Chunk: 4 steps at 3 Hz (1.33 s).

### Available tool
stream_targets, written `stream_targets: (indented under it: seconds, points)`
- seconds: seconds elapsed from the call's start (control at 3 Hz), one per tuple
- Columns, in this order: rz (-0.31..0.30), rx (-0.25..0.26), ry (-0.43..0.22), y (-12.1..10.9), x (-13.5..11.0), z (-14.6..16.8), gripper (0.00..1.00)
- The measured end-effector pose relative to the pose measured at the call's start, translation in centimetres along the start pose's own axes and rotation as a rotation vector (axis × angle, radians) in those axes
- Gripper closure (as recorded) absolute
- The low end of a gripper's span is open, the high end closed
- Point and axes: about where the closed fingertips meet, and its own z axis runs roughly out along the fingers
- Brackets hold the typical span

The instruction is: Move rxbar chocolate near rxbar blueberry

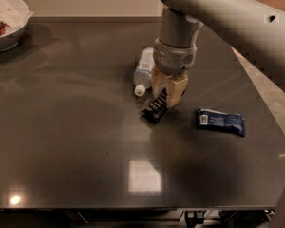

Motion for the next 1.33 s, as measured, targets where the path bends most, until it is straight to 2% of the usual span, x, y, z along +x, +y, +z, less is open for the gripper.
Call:
stream_targets:
  seconds: [0.67,1.0,1.33]
  points:
    - [0.133,0.007,0.064,2.3,6.1,-1.5,1.0]
    - [0.179,0.018,0.089,3.3,7.9,-2.4,0.83]
    - [0.209,0.02,0.105,4.1,8.9,-2.9,0.59]
